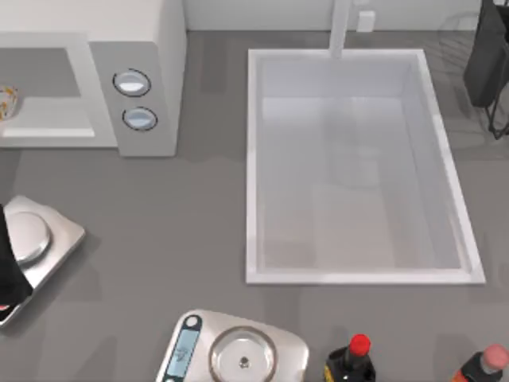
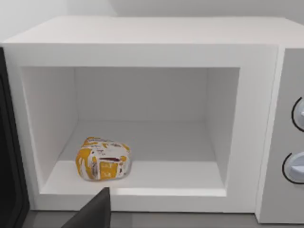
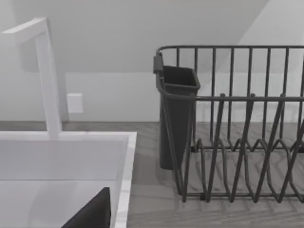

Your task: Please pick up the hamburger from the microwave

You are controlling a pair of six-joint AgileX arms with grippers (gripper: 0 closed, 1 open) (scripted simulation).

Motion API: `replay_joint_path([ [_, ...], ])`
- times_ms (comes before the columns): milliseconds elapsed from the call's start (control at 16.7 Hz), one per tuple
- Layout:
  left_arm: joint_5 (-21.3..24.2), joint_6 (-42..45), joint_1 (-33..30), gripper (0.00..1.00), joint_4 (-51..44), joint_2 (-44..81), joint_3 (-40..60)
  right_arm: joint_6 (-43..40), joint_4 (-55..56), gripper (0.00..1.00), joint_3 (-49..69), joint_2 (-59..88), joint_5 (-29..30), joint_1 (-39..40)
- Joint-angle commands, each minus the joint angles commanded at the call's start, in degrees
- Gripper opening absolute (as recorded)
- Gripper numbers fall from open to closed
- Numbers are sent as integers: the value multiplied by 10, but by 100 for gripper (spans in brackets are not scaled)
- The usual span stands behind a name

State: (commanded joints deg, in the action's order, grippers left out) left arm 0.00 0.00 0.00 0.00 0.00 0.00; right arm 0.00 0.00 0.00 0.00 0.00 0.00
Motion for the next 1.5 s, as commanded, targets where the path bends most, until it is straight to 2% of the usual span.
replay_joint_path([
  [240,5,2,4,100,20,35,19,0,0,100,0,0,0,0],
  [540,27,10,23,100,109,213,103,0,0,100,0,0,0,0],
  [1500,132,51,124,100,536,1220,511,0,0,100,0,0,0,0],
])
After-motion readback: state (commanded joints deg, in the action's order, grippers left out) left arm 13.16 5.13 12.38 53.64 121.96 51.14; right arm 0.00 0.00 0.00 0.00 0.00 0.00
